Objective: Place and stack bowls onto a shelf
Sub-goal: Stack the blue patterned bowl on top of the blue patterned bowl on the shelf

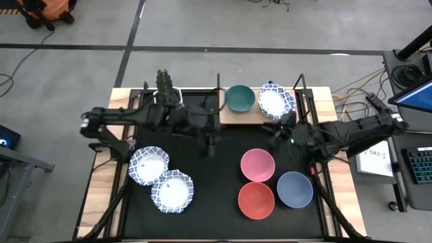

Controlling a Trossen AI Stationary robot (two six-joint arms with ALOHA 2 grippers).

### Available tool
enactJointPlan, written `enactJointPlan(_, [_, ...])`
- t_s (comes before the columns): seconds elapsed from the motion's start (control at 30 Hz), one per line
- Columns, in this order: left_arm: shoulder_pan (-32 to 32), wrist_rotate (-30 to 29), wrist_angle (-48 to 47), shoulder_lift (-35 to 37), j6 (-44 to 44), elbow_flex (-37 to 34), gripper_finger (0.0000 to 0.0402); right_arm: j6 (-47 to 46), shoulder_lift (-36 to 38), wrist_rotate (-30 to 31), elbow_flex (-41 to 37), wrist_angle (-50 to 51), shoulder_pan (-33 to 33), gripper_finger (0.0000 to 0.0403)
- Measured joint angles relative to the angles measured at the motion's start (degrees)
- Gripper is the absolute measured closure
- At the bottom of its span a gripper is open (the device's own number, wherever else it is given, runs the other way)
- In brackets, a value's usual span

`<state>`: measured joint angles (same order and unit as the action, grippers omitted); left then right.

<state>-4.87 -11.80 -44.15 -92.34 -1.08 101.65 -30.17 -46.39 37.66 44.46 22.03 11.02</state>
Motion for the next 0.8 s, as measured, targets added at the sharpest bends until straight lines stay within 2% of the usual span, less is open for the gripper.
enactJointPlan(0.17, [-3.90,-3.56,8.67,7.79,-6.57,-15.14,0.0233,4.71,-0.82,-8.69,0.71,1.05,-11.98,0.0314])
enactJointPlan(0.4, [-8.92,-8.29,19.12,18.56,-12.55,-29.89,0.0233,10.89,-3.55,-19.75,1.08,0.39,-29.42,0.0314])
enactJointPlan(0.63, [-11.05,-10.44,25.76,25.99,-12.59,-38.81,0.0233,16.84,-11.63,-28.99,1.10,-5.51,-41.94,0.0314])
enactJointPlan(0.8, [-11.09,-10.90,26.56,29.05,-13.22,-42.28,0.0233,20.22,-17.44,-29.08,2.33,-6.33,-46.14,0.0314])
